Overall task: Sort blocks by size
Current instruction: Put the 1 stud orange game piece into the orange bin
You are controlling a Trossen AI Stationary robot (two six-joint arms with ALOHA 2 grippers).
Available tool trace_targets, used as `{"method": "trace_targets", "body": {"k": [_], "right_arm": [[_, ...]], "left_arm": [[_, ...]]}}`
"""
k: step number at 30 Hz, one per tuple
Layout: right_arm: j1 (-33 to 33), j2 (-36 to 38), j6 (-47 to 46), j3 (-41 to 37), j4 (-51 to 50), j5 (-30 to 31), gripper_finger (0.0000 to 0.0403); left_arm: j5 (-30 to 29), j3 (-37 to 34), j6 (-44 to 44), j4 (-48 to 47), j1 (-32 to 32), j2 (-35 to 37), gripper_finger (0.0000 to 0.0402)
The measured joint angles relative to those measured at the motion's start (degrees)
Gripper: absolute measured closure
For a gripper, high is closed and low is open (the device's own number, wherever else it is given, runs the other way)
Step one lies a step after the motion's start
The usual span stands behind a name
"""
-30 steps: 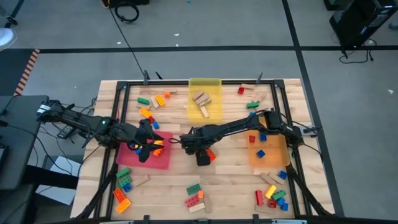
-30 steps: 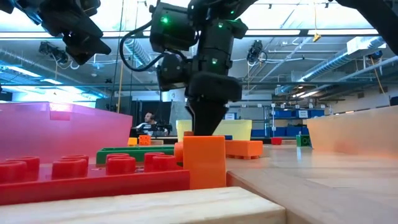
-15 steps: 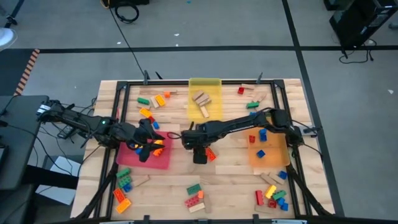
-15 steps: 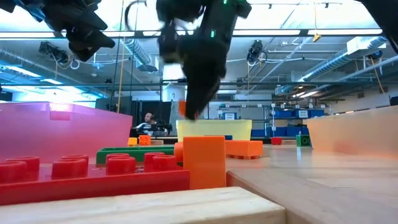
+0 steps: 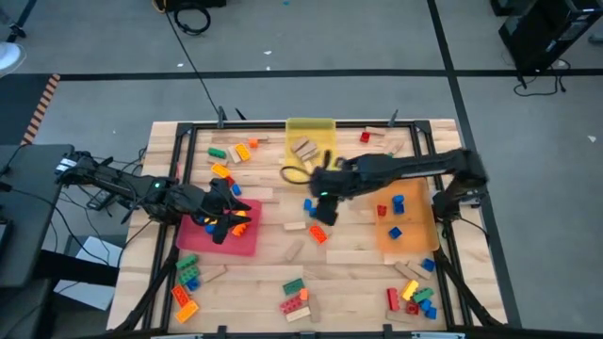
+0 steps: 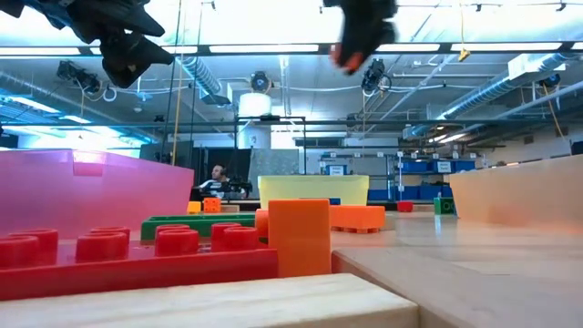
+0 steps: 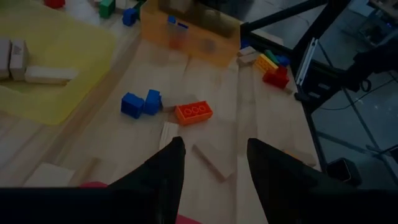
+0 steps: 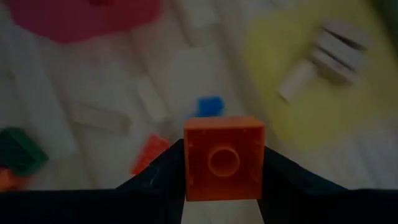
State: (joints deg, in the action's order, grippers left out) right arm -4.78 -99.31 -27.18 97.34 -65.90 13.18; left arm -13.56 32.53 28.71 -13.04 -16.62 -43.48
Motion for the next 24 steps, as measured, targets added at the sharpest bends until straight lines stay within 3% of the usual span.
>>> {"method": "trace_targets", "body": {"k": [4,8,13,17,24], "right_arm": [[-1.0,10.2,-8.5,-10.8,-1.6,4.0,0.0244],[-2.0,20.9,-23.8,-24.2,-1.7,4.1,0.0244],[-2.7,30.6,-42.5,-38.0,-1.7,-0.2,0.0244],[-2.7,32.7,-49.9,-46.7,-1.3,-4.1,0.0244],[-2.7,30.7,-52.2,-56.0,4.1,-9.4,0.0244]], "left_arm": [[0.0,0.0,0.0,0.1,0.0,0.0,0.0218],[-0.1,0.0,0.4,1.3,0.0,0.0,0.0218],[-2.1,0.0,0.4,2.2,0.0,0.0,0.0218],[-7.4,0.0,0.5,2.2,0.0,0.0,0.0218],[-12.7,0.0,0.1,4.0,0.0,0.0,0.0218]]}}
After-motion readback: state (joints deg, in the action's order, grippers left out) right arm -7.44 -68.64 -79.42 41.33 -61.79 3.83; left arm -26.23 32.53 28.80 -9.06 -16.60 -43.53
